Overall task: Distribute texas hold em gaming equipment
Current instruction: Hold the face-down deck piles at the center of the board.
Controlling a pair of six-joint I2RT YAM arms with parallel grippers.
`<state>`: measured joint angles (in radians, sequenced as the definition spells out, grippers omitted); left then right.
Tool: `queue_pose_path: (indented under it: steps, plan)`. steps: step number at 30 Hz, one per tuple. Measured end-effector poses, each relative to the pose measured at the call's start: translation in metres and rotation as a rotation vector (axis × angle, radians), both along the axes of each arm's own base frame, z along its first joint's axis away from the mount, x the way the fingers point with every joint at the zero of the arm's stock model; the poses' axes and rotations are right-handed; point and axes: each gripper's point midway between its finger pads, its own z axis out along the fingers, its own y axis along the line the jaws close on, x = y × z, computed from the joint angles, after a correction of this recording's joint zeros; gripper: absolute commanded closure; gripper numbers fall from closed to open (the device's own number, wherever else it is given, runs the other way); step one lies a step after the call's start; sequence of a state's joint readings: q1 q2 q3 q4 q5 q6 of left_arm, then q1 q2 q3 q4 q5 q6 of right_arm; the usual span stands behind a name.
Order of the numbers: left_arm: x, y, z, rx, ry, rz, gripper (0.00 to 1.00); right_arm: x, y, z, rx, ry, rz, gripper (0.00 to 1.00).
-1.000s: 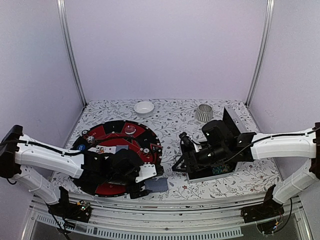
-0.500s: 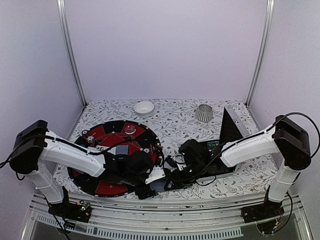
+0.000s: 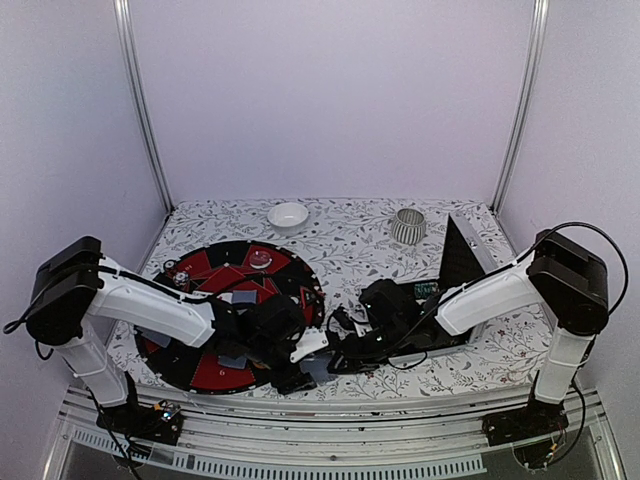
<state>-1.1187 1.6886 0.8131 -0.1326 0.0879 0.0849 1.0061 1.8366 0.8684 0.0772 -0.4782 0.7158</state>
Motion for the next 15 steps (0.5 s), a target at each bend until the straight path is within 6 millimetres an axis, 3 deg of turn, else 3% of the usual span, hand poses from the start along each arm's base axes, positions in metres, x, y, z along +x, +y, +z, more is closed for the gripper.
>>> queue_pose_path:
  steps: [5, 11, 15]
  plan:
    - [-0.004, 0.002, -0.003, -0.002, 0.024, 0.005, 0.26, 0.006, 0.007, 0.002, 0.031, -0.011, -0.008, 0.69]
    - [-0.005, 0.004, -0.004, -0.012, 0.026, 0.014, 0.26, 0.012, 0.014, 0.004, 0.053, -0.026, -0.012, 0.92]
    - [-0.005, 0.003, -0.004, -0.016, 0.026, 0.018, 0.26, 0.013, 0.014, 0.004, 0.051, -0.034, -0.018, 0.97]
